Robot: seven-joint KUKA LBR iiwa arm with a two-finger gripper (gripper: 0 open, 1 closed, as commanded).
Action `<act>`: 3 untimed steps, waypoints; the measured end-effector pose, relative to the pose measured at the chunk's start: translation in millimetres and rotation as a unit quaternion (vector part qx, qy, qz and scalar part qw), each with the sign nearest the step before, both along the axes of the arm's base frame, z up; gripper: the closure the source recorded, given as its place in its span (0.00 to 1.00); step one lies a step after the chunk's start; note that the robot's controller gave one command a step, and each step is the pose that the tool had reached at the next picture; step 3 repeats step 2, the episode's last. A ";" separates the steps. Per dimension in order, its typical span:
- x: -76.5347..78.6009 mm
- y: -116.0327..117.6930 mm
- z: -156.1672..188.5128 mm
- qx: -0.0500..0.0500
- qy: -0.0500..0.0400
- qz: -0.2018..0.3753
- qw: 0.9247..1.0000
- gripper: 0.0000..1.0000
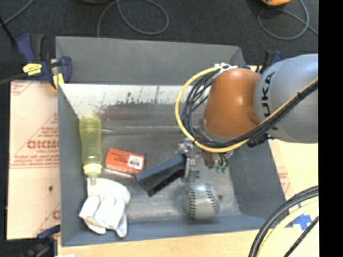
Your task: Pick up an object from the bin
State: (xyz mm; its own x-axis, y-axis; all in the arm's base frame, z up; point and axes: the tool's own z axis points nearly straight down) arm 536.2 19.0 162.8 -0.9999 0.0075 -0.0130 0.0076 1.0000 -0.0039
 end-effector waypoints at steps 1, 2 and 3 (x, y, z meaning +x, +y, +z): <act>0.0 0.0 0.0 0.000 0.000 0.000 1.000 1.00; 15.0 -0.3 187.6 0.000 -0.004 0.003 1.000 1.00; 15.0 -0.3 187.6 0.000 -0.004 0.003 1.000 1.00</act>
Offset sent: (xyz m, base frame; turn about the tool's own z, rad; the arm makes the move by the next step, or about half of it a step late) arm 0.0138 0.0003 0.1842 -0.0047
